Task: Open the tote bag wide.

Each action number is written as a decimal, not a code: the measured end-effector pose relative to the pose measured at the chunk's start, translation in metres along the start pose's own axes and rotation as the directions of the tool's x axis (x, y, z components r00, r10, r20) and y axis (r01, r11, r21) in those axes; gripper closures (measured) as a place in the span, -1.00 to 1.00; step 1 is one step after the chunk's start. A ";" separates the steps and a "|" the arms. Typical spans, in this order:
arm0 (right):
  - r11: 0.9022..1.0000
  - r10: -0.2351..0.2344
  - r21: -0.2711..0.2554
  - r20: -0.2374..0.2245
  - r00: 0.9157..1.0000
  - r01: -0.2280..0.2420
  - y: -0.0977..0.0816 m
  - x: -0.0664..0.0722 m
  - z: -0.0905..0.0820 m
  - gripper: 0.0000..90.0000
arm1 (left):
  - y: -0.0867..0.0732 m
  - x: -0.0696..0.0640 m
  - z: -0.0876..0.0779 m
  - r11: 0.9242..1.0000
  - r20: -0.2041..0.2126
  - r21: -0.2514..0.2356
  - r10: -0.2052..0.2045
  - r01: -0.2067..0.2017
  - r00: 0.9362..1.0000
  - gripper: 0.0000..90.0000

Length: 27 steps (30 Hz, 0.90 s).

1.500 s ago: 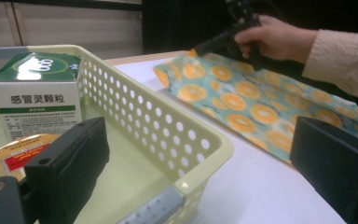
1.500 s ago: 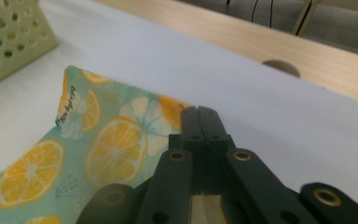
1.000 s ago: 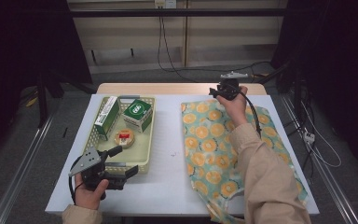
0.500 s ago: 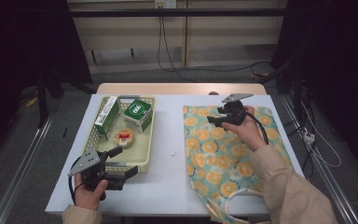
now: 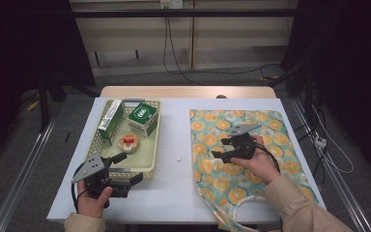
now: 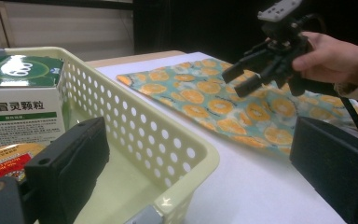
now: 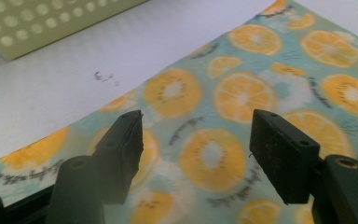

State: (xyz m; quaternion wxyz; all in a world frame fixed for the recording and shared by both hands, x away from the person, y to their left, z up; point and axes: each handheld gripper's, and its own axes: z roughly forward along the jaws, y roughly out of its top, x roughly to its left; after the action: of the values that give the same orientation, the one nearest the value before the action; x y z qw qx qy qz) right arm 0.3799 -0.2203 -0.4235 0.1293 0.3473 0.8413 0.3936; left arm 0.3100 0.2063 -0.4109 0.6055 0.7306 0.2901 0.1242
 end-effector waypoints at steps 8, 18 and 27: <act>0.999 -0.031 0.016 -0.082 0.996 0.033 0.003 0.042 0.030 -0.23 | -0.001 -0.001 0.001 1.000 0.005 0.002 -0.003 0.003 1.000 -0.90; 0.993 -0.089 0.066 -0.077 0.993 0.094 -0.003 0.063 0.058 -0.19 | -0.002 0.000 -0.001 1.000 0.003 0.009 0.005 -0.005 1.000 -0.90; 0.992 -0.077 0.091 -0.071 0.994 0.084 0.000 0.062 0.056 0.37 | -0.002 -0.002 -0.001 1.000 0.004 0.006 0.003 -0.003 1.000 -0.90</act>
State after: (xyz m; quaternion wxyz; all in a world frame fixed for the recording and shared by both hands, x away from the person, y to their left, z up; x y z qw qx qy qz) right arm 0.3623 -0.1461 -0.4569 0.1003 0.3053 0.8761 0.3595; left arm 0.3072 0.2060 -0.4118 0.6038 0.7331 0.2880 0.1226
